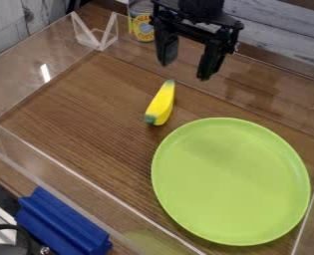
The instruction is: Put the banana in the green plate
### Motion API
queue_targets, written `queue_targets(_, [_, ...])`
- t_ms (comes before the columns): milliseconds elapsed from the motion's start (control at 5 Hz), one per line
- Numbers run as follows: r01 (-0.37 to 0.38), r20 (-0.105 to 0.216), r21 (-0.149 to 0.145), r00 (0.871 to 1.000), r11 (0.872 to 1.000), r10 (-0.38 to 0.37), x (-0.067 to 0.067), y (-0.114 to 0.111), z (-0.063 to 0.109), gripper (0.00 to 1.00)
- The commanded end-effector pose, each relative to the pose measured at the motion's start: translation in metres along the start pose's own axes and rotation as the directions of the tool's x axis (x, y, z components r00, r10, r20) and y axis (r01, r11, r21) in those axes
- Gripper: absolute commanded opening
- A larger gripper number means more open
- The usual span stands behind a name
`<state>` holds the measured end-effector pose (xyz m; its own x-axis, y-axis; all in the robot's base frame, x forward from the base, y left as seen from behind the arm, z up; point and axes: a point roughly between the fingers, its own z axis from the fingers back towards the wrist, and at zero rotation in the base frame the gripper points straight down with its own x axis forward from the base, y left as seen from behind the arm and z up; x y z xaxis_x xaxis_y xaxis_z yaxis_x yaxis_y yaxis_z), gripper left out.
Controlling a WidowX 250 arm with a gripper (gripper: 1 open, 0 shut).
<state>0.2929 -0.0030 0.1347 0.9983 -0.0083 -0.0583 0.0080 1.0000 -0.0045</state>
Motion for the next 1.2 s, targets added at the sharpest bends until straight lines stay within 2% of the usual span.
queue_targets(0, [-0.015,-0.003,-0.002,1.0,1.0,0.015,0.001,0.007,-0.011,1.0])
queue_targets(400, [-0.025,0.006,-0.014,1.0,1.0,0.025,0.001,0.025,-0.036,1.0])
queue_targets(1000, [-0.037,0.011,-0.02,0.999,0.999,0.037,0.007,0.036,-0.061,1.0])
